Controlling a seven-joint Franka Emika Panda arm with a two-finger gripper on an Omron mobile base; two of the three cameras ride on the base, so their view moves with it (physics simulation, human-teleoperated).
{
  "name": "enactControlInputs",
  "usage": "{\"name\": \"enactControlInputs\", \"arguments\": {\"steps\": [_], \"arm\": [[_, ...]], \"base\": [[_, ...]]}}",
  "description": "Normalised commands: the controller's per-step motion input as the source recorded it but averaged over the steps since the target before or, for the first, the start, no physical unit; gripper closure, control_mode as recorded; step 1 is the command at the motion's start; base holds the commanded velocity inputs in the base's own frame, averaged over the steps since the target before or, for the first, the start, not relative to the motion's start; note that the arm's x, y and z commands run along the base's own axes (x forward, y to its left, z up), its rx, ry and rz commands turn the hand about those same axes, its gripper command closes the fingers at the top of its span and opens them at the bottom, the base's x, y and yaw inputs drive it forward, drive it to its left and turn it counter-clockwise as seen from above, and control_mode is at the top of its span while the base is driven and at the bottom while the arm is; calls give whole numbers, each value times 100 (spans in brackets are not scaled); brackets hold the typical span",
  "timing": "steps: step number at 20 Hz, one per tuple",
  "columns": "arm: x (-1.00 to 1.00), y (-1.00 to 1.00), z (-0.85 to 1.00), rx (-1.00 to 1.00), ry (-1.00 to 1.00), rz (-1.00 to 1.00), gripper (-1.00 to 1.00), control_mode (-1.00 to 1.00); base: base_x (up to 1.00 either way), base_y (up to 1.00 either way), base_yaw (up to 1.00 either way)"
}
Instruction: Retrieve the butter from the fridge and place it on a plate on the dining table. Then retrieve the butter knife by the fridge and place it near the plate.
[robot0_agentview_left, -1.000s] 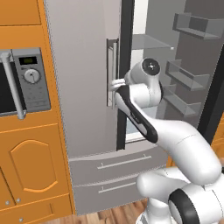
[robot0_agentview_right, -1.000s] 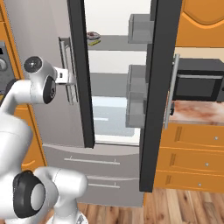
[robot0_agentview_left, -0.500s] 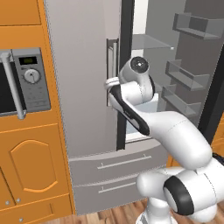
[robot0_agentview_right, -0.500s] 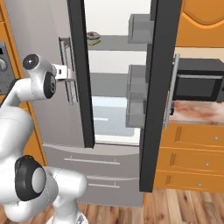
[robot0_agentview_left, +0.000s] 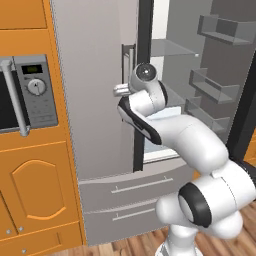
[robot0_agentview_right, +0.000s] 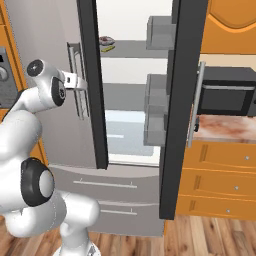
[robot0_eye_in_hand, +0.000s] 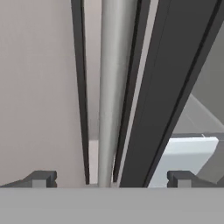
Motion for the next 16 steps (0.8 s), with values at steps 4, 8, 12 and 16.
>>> {"name": "enactControlInputs", "arguments": {"steps": [4,8,12,16], "arm": [[23,0,0,11,-1,0,-100,-100],[22,0,0,13,-1,0,-100,-100],[27,0,0,2,-1,0,-100,-100],[36,0,0,0,0,0,-100,-100]], "base": [[0,0,0],[0,0,0],[0,0,0],[0,0,0]]}}
